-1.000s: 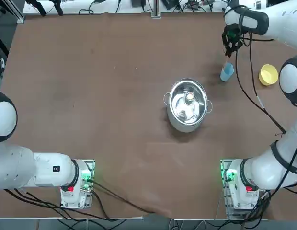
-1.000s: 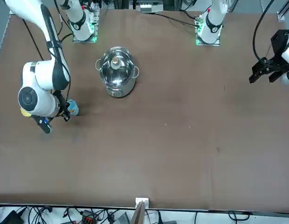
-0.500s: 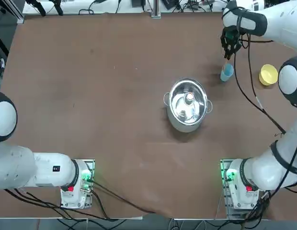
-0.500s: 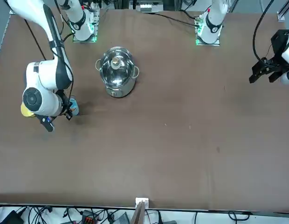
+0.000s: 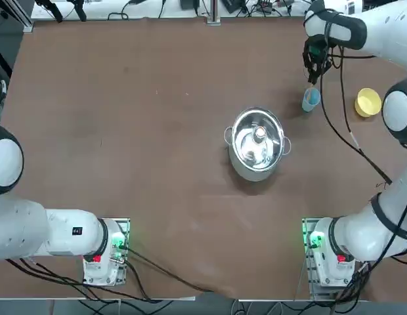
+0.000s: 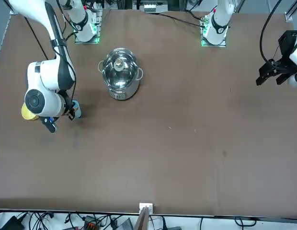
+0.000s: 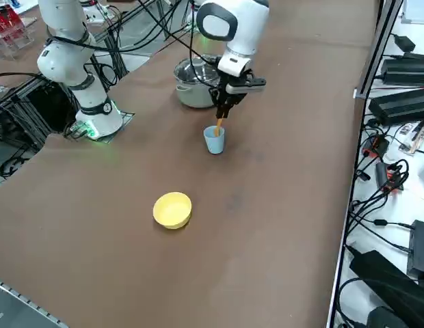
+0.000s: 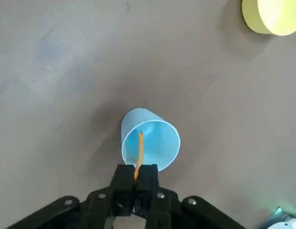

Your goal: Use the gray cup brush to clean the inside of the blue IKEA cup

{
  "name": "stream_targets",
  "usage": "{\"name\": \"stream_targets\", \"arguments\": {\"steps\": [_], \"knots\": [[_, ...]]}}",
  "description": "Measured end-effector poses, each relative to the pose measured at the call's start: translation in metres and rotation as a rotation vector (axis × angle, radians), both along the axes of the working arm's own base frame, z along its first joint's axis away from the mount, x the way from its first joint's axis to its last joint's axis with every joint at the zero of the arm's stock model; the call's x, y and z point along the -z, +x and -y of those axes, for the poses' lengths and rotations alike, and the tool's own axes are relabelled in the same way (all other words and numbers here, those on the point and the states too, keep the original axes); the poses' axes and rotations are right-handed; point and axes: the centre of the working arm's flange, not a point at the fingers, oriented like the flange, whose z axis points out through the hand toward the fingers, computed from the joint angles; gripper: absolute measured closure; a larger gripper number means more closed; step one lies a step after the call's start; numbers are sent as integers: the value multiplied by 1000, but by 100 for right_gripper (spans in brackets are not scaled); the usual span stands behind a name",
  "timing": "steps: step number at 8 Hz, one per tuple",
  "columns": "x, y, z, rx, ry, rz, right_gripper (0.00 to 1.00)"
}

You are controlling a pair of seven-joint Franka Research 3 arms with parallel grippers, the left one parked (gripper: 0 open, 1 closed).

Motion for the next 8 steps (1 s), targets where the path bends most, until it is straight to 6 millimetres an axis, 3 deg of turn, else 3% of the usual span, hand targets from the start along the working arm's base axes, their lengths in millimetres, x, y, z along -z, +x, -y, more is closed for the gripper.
{"name": "stream_targets", "arguments": {"steps": [5,8], "knots": [[-9,6,50,87,-7,27,96],[-17,15,45,79,-1,65,96]]}}
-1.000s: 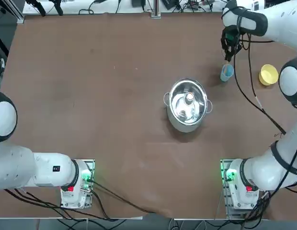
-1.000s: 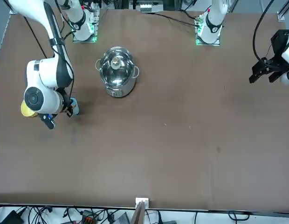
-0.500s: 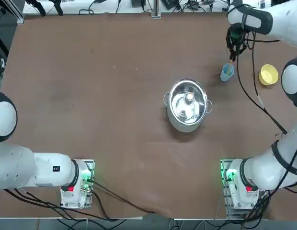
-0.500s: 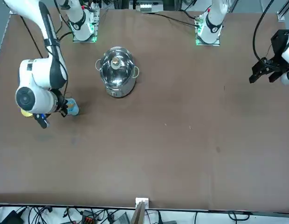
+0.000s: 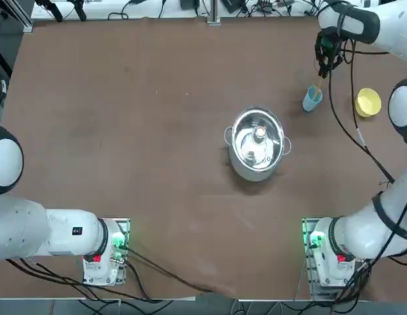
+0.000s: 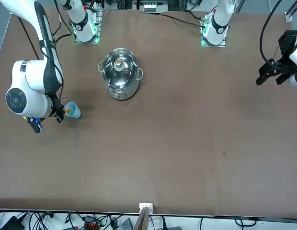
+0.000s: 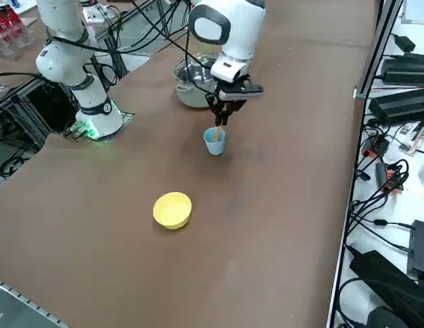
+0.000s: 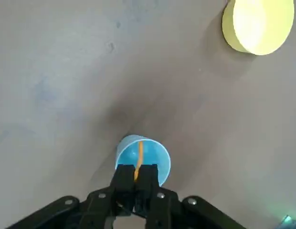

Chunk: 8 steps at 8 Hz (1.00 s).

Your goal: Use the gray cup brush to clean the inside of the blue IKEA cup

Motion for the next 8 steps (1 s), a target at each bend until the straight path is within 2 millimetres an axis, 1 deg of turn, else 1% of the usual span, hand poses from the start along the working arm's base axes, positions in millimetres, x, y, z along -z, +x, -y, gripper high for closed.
{"name": "stream_targets", "arguments": {"steps": [3,6,8], "knots": [[-5,8,-16,-9,1,20,96],[-5,5,-43,-21,-5,19,96],[-5,1,-48,-22,-11,-9,96]]}}
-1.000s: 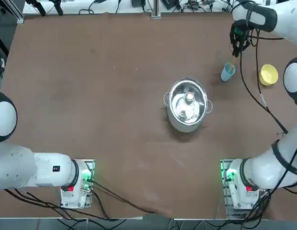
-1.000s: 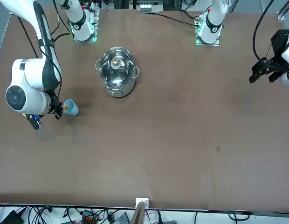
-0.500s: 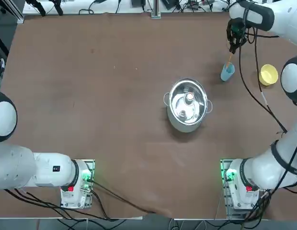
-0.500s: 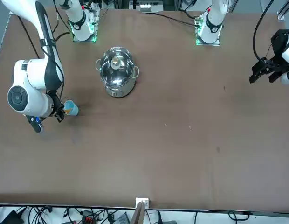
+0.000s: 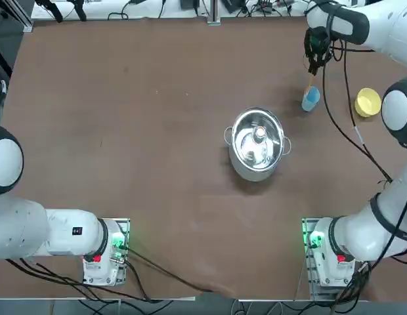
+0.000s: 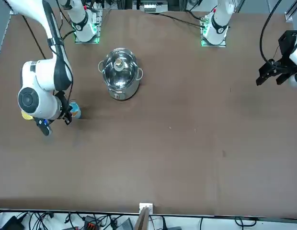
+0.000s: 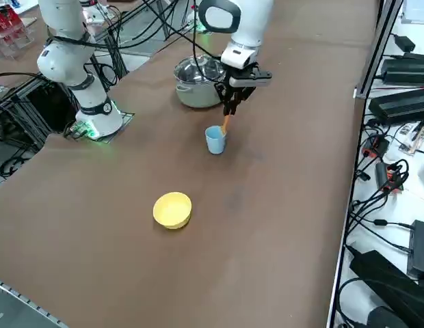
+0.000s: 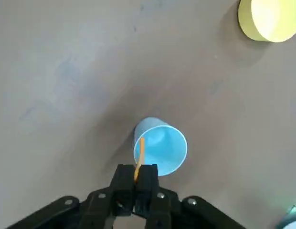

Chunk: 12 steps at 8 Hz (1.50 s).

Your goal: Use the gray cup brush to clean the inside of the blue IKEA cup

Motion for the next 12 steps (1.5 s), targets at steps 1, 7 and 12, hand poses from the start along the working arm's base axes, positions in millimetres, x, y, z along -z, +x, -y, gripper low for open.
{"name": "stream_targets", "arguments": {"steps": [1,7,12], "knots": [[-1,-2,1,3,-3,-17,96],[-38,-6,29,-43,7,-76,96],[-63,-4,123,-217,-27,-123,96]]}}
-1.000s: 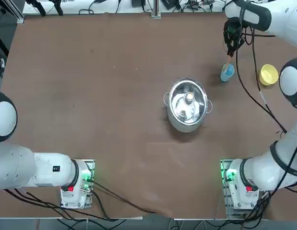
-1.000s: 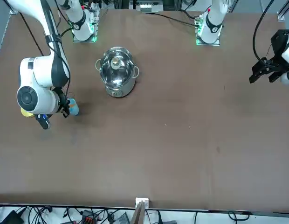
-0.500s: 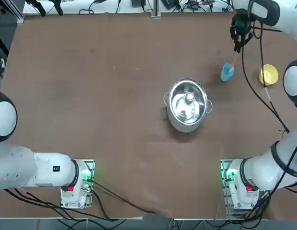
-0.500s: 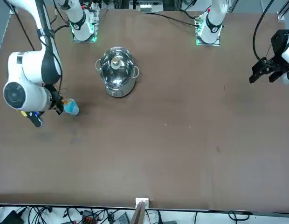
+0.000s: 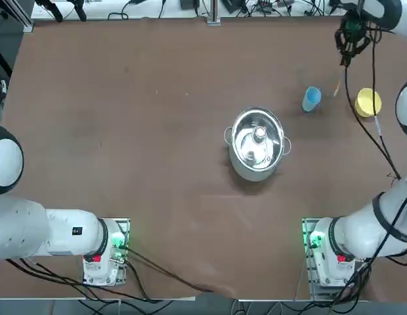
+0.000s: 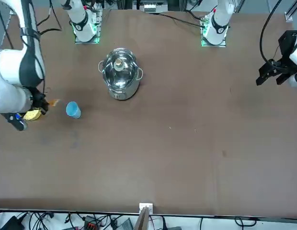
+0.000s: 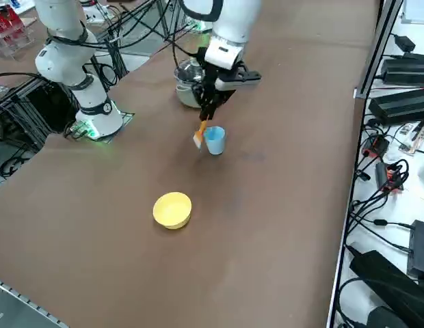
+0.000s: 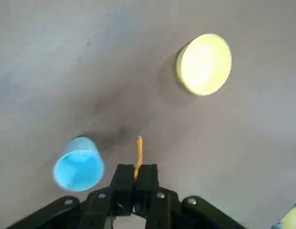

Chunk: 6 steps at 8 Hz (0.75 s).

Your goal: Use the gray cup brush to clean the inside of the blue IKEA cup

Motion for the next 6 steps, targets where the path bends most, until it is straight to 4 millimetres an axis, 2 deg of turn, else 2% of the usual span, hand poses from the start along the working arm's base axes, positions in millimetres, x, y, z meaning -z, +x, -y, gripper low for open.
{"name": "stream_targets", "arguments": {"steps": [2,4,6], "knots": [[14,-1,21,-61,-94,-16,96],[48,-7,28,-138,-181,-39,96],[68,-12,38,-195,-241,-54,96]]}}
